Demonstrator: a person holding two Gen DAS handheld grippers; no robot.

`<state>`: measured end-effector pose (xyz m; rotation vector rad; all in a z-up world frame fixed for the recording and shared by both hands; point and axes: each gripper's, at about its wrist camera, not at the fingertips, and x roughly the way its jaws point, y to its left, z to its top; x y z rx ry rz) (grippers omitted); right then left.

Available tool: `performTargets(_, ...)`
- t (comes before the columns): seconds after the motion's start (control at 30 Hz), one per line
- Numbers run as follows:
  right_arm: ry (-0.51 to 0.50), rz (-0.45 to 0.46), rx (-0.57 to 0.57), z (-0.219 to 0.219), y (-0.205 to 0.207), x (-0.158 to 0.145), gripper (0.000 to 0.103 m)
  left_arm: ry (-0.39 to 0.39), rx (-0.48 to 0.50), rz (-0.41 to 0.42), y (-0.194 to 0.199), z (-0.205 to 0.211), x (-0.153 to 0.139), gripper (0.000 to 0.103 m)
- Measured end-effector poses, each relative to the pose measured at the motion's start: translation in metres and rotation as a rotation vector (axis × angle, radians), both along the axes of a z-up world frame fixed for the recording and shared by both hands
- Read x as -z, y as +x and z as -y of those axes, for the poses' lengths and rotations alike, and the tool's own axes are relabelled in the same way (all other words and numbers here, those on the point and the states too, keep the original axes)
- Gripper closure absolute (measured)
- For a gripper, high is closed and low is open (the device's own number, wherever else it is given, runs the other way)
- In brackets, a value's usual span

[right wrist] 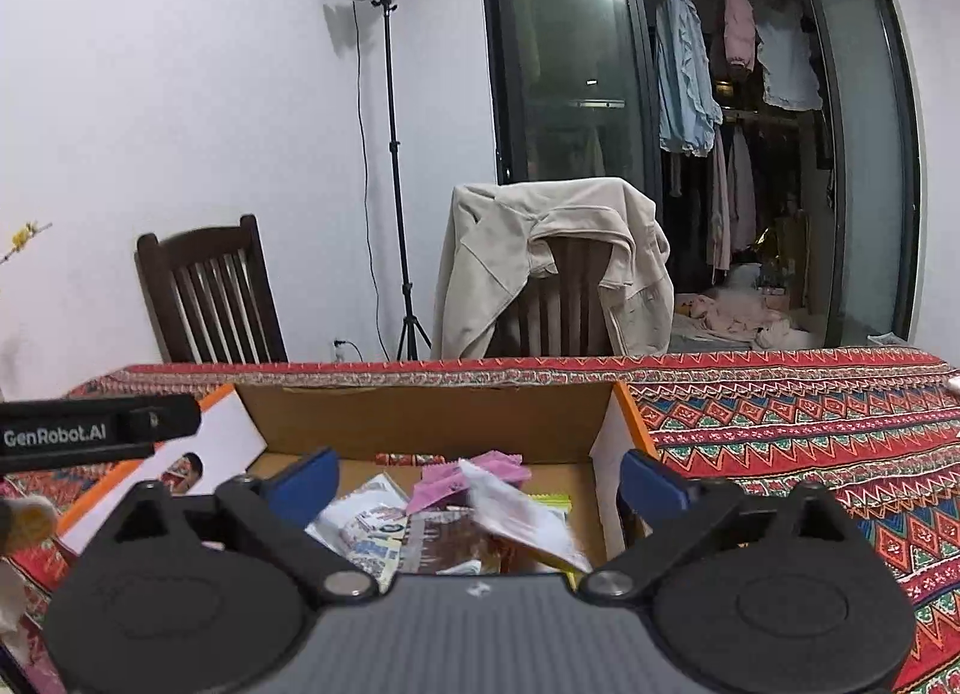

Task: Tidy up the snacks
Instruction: 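Carry both white sachets over the cardboard box and open both tools to drop them, then move both open tools back to the snack pile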

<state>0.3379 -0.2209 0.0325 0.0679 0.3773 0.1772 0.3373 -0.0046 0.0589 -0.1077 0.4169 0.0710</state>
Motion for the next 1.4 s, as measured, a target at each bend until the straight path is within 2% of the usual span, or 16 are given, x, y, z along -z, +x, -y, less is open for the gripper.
performTargets(0.5, 0.009, -0.008, -0.007, -0.001, -0.006, -0.004, 0.0, -0.001, -0.001, 0.014, -0.007, 0.002, -0.008, 0.0)
performTargets(0.8, 0.02, 0.029, -0.018, 0.004, -0.026, -0.027, 0.0, -0.025, -0.007, 0.038, -0.025, -0.001, -0.027, 0.0)
performTargets(1.13, -0.024, 0.037, -0.057, 0.007, -0.066, -0.042, 0.0, -0.025, 0.001, -0.031, -0.056, -0.021, -0.031, 0.0)
performTargets(1.4, -0.018, -0.013, -0.084, 0.017, -0.101, -0.037, 0.0, 0.019, 0.007, -0.055, -0.097, -0.043, -0.02, 0.0)
